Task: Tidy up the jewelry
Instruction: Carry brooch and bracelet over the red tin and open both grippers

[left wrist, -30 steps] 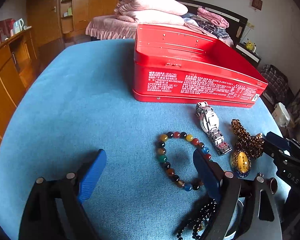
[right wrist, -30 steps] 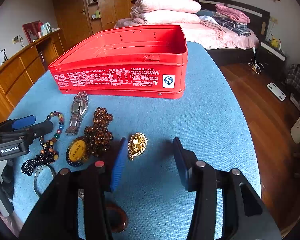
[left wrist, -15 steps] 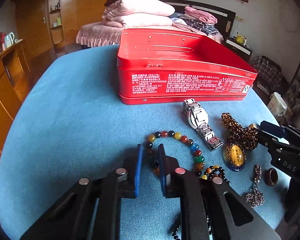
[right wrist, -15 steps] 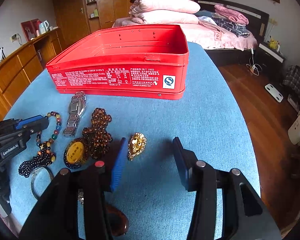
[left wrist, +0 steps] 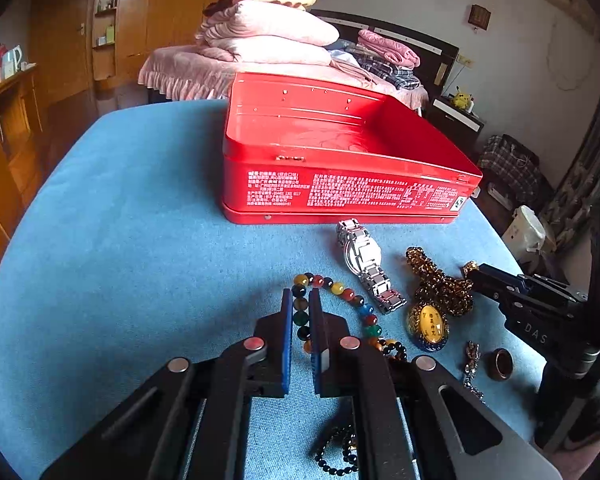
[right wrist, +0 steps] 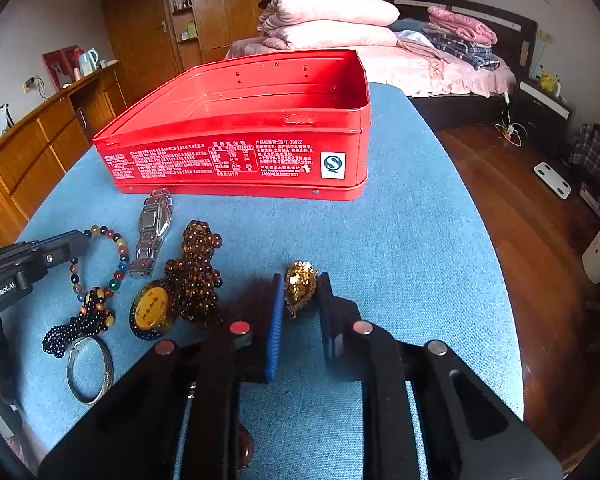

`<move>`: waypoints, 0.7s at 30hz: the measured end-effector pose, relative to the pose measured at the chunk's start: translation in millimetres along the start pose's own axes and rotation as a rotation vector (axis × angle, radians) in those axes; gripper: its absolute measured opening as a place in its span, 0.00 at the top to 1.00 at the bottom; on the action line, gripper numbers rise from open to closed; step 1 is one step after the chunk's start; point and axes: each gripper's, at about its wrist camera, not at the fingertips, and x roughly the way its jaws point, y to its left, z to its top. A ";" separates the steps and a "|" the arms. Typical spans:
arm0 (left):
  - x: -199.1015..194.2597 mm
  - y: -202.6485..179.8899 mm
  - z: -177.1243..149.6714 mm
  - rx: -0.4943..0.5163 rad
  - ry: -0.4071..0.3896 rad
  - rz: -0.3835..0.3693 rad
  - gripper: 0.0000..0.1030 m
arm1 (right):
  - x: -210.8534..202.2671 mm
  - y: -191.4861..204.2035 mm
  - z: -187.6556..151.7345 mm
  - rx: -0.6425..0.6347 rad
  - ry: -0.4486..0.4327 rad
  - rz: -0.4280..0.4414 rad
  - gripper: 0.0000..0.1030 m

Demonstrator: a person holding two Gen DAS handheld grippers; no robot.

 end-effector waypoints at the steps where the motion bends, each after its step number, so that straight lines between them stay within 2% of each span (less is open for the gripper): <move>1: 0.1 1.4 0.6 -0.004 0.001 -0.001 0.93 | 0.0 0.4 -0.2 0.001 0.000 -0.002 0.83; 7: 9.1 7.9 1.2 -0.022 0.021 0.016 0.93 | 1.1 6.7 -1.6 -0.027 0.005 -0.017 0.79; 11: 17.9 7.1 -0.6 -0.019 0.040 0.019 0.93 | 2.2 3.8 -0.5 -0.018 0.006 -0.007 0.80; 13: 20.1 6.7 -0.9 -0.019 0.040 0.019 0.93 | 1.7 3.2 -0.6 -0.013 0.004 -0.008 0.83; 21: -8.2 6.0 5.9 -0.036 -0.043 -0.038 0.93 | -13.2 -3.0 1.3 0.015 -0.046 0.000 0.84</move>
